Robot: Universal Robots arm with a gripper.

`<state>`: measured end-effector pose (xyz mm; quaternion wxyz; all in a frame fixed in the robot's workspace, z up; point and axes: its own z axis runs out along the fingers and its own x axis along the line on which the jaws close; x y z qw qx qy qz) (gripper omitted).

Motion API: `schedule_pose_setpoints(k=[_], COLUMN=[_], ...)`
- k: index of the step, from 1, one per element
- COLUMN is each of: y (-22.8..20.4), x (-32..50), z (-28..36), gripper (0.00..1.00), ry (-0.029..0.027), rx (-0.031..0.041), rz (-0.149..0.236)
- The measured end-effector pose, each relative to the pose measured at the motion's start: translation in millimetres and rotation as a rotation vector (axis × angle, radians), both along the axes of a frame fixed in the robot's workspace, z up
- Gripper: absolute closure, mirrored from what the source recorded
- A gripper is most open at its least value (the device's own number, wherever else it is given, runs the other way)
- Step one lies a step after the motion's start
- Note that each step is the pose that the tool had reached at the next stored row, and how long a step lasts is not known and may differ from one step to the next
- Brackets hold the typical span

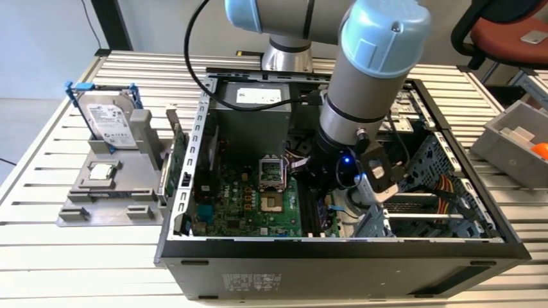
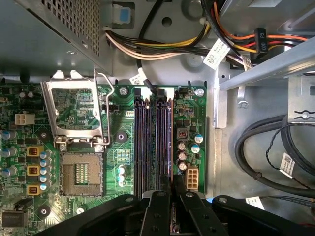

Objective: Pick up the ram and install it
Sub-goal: 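Insert the ram into the slot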

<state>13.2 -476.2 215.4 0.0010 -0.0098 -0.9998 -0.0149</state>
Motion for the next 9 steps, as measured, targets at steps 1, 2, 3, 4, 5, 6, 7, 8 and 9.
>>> schedule_pose_setpoints(k=[1, 2, 3, 4, 5, 6, 7, 8, 9], y=[0.0, 0.0, 0.0, 0.1, 0.1, 0.0, 0.0, 0.0, 0.0], x=[-0.3, -0.6, -0.6, -0.6, -0.6, -0.6, -0.6, -0.6, -0.6], z=[0.0, 0.0, -0.1, -0.5, -1.3, -2.3, -3.3, -4.4, -5.0], gripper=[1.0, 1.0, 1.0, 1.0, 1.0, 1.0, 1.0, 1.0, 1.0], ry=[-0.0004, -0.0007, -0.001, -0.0014, -0.0019, -0.0025, -0.003, -0.0033, -0.0035], rx=[0.0, 0.0001, 0.0001, 0.0, 0.0001, 0.0001, -0.0001, -0.0001, -0.0003], rz=[-0.001, -0.001, -0.002, -0.002, -0.002, -0.002, -0.003, -0.003, -0.003])
